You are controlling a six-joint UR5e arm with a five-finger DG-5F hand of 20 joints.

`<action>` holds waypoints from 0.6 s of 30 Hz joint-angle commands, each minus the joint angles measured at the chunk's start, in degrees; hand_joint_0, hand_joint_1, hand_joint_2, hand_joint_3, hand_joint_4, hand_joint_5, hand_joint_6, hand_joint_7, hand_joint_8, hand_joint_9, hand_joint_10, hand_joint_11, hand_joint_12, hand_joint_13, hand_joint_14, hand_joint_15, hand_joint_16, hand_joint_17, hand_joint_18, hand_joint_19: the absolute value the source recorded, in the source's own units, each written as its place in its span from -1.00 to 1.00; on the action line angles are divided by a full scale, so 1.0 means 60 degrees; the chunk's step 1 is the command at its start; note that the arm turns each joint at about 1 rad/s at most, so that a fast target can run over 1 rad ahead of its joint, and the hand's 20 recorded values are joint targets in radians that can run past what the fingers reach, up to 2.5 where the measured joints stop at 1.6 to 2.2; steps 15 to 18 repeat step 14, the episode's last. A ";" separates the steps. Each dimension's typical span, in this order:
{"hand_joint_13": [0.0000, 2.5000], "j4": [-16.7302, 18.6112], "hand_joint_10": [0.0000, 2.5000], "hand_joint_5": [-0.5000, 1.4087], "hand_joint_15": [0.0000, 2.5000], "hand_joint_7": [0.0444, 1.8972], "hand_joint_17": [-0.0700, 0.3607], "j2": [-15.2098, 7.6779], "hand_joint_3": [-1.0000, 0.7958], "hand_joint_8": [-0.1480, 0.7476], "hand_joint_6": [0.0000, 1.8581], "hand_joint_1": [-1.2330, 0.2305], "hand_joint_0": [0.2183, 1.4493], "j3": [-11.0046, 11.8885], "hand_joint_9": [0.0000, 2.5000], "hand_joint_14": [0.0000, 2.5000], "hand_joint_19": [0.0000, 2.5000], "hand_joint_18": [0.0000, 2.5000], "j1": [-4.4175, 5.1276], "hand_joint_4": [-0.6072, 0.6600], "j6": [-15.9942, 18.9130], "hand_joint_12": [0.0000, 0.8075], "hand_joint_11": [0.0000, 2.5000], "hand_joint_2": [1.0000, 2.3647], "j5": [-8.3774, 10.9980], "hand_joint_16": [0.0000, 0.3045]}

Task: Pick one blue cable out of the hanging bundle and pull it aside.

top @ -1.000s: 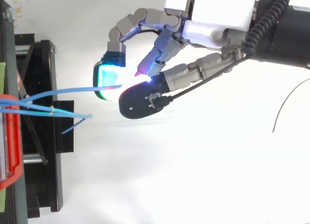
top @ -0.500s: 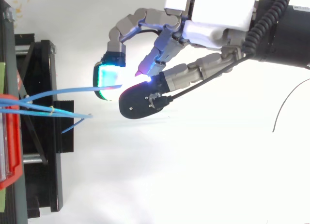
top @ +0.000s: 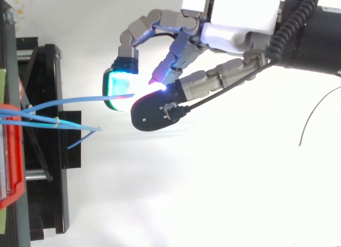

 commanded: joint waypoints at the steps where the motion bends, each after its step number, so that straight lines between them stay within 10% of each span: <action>1: -0.22 0.0000 -0.99 -0.49 -0.56 0.00 0.03 -0.0002 0.19 0.02 -0.06 -0.46 -0.43 0.0005 -0.09 -0.98 -0.71 -0.43 -0.0001 -0.31 0.0000 0.01 -0.77 -1.00 0.0000 -0.56; 18: -0.22 0.0000 -0.99 -0.49 -0.55 -0.01 0.03 -0.0002 0.19 0.03 -0.06 -0.46 -0.43 -0.0009 -0.08 -0.99 -0.71 -0.43 -0.0001 -0.31 0.0000 0.00 -0.76 -1.00 0.0000 -0.55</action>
